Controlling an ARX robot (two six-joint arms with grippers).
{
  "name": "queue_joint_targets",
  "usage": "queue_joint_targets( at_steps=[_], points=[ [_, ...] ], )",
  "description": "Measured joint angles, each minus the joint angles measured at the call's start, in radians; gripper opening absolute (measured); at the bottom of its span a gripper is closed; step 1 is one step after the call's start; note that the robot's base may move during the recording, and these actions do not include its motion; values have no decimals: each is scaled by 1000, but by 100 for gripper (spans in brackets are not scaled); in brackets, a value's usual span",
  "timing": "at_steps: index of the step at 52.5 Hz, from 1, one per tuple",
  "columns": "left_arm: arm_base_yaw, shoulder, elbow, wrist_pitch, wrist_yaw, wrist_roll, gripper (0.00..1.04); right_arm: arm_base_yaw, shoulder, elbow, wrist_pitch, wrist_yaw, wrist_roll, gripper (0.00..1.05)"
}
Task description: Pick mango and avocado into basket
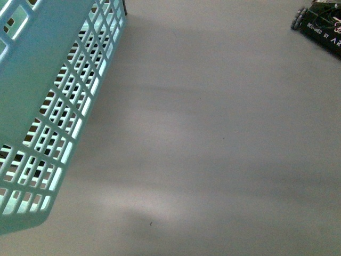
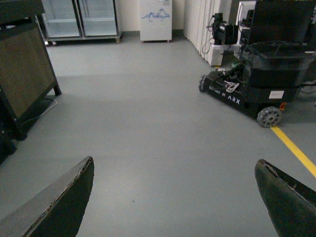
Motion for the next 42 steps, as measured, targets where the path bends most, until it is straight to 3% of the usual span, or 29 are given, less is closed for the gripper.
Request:
queue_joint_targets(
  at_steps=[42],
  points=[
    [0,0,0,0,0,0,5,0,0,0,0,0,0,96]
  ],
)
